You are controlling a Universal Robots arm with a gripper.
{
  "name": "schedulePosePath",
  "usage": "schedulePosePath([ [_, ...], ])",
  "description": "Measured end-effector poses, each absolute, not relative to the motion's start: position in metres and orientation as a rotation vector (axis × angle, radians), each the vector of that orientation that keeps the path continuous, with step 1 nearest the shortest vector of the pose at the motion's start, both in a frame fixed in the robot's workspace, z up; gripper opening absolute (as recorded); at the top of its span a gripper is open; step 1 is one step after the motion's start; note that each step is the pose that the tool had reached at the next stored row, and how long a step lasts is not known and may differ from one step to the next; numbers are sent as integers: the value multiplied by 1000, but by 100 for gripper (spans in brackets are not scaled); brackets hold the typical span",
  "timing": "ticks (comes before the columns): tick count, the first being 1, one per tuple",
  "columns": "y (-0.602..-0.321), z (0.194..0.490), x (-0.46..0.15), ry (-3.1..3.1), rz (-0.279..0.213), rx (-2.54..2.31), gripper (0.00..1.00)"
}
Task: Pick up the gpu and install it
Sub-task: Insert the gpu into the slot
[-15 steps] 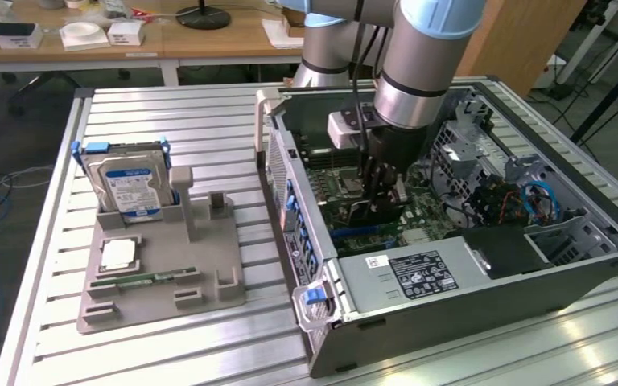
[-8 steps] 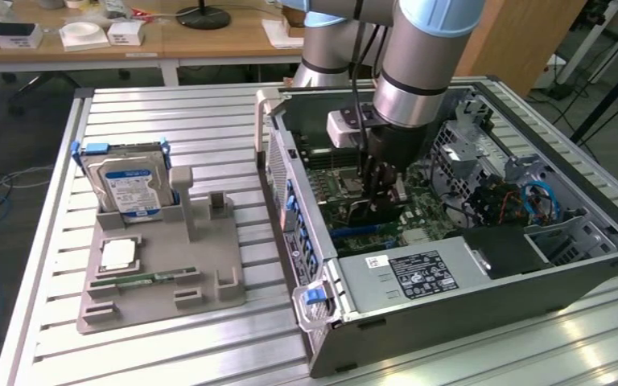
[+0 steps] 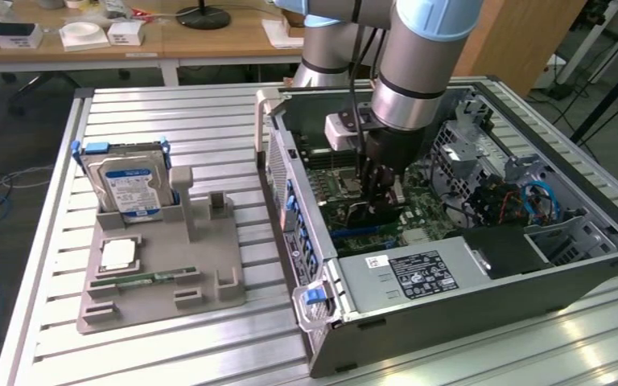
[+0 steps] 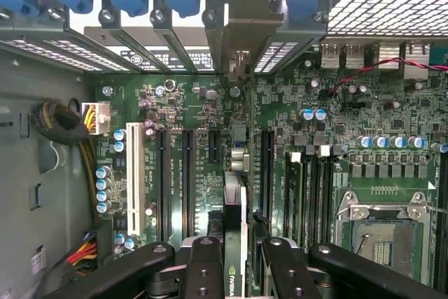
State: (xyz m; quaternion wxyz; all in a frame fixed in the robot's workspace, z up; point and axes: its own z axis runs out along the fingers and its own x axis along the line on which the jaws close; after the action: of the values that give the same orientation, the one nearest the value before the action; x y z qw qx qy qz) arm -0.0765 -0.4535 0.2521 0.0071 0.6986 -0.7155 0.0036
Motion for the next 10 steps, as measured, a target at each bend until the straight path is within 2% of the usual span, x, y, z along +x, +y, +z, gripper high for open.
schedulePosePath([
  [10,-454,249,-77,-2238,12,2185,26],
])
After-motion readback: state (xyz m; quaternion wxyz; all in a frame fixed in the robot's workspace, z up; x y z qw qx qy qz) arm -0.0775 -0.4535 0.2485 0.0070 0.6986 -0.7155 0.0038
